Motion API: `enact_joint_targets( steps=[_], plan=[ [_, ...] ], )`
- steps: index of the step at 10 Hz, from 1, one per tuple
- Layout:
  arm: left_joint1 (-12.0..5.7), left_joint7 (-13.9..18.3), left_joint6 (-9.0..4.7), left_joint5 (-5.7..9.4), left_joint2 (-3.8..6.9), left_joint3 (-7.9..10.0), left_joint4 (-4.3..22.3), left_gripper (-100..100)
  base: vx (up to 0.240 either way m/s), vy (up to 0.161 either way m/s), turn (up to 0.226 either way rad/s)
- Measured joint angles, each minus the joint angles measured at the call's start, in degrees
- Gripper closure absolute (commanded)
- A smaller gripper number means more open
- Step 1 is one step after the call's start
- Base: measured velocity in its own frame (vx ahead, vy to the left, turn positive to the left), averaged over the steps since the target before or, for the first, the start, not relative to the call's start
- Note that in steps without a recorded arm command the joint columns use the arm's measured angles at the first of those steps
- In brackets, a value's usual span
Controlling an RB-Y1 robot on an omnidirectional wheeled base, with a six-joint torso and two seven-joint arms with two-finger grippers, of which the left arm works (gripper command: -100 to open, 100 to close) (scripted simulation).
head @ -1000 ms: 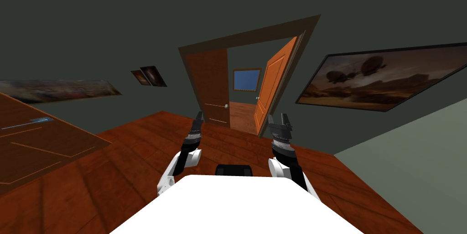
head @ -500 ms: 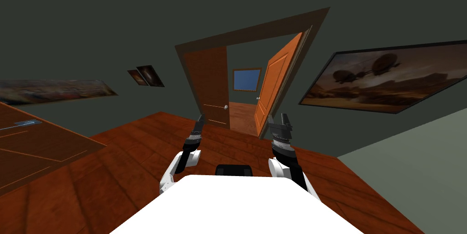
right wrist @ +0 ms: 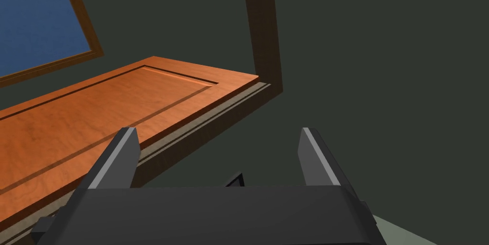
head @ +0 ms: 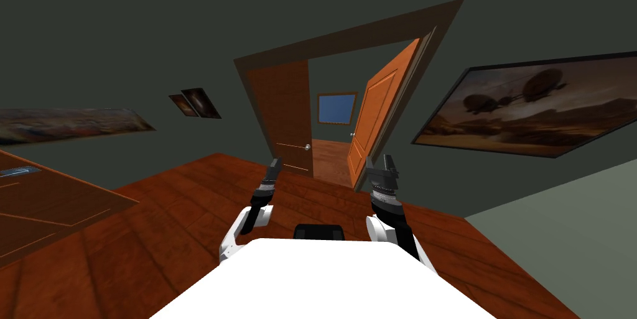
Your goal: Push the door open
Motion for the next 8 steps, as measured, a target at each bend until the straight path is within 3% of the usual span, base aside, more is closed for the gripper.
enact_joint_targets(
  steps=[8],
  plan=[
    [-3.46,-6.47,-3.77,-6.96,0.29,3.74,11.92,-100,0.1,0.002,-0.006]
  ],
)
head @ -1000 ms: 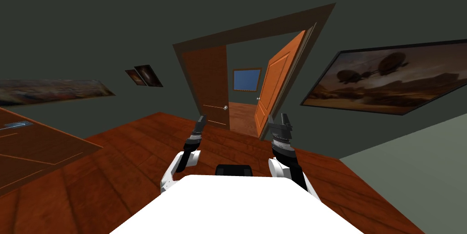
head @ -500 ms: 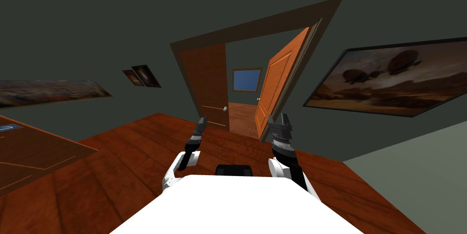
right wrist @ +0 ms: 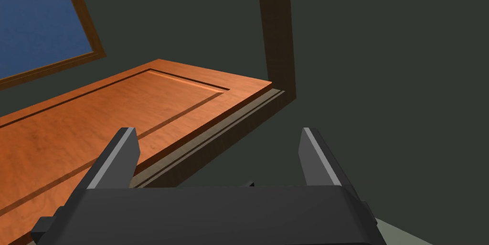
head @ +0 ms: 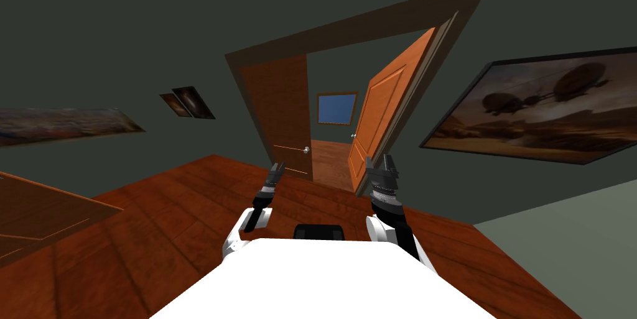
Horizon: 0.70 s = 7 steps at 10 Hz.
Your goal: Push the door open
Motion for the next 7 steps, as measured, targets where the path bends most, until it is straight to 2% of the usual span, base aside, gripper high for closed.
enact_joint_targets(
  steps=[2,4,5,7],
  plan=[
    [-1.12,-1.64,-0.28,-1.92,-0.04,0.81,2.59,-100,0.093,0.006,-0.007],
    [-2.15,-3.56,-1.83,-3.62,-0.08,1.92,6.4,-100,0.098,0.011,-0.006],
    [-2.63,-4.2,-2.22,-4.45,0.14,2.49,7.85,-100,0.101,0.009,-0.006],
    [-3.27,-5.87,-2.9,-6.31,-0.09,3.31,10.42,-100,0.107,-0.003,-0.007]
  ],
)
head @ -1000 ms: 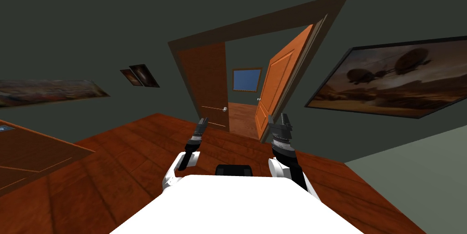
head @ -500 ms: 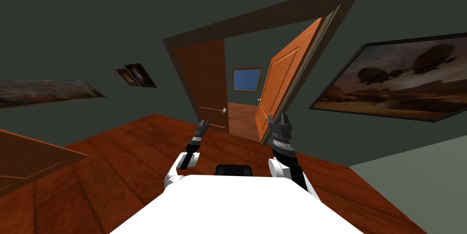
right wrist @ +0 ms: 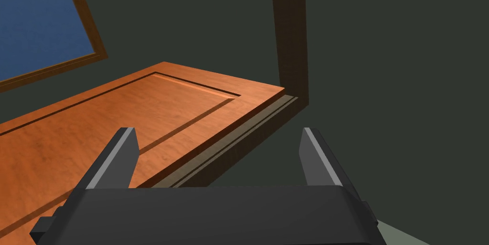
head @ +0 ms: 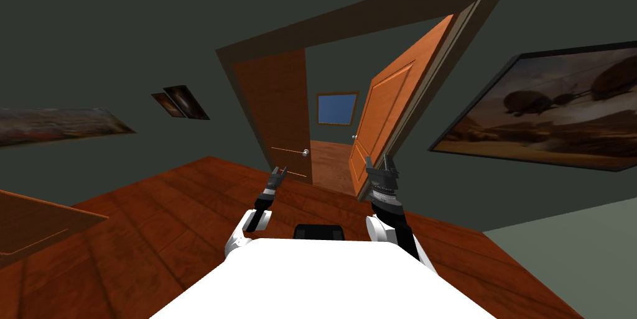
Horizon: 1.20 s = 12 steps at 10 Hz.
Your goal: Push the door open
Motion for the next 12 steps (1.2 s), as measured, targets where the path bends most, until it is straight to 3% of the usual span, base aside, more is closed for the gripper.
enact_joint_targets(
  steps=[12],
  plan=[
    [-4.84,-9.14,-5.12,-9.82,-0.52,5.45,16.67,-100,0.095,0.001,-0.006]
  ],
)
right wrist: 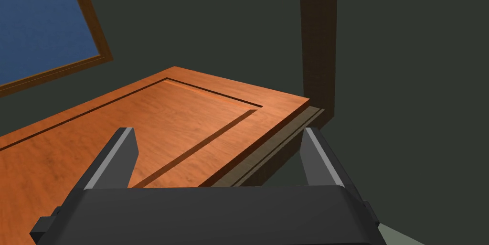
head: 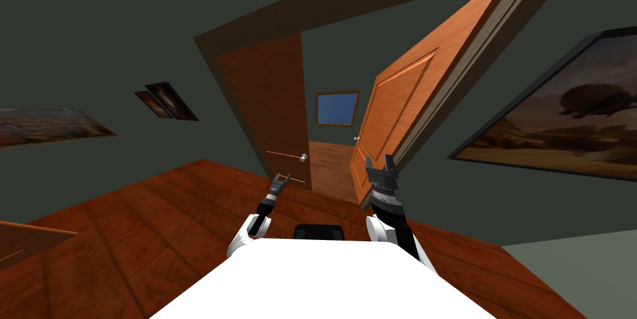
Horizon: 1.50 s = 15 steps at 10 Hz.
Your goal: Push the door open
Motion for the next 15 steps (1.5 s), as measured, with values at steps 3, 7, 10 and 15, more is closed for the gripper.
enact_joint_targets(
  steps=[3,7,10,15],
  plan=[
    [-1.14,-2.08,-0.9,-2.27,-0.37,1.12,3.54,-100,0.098,0.001,-0.005],
    [-2.85,-5.1,-2.63,-5.36,-0.78,2.91,9.14,-100,0.108,0.009,-0.006],
    [-3.72,-6.83,-3.58,-7.58,-1.07,4.05,12.41,-100,0.099,-0.007,-0.005],
    [-5.52,-9.89,-5.33,-10.8,-1.69,5.91,18.24,-100,0.079,-0.003,-0.004]
  ],
)
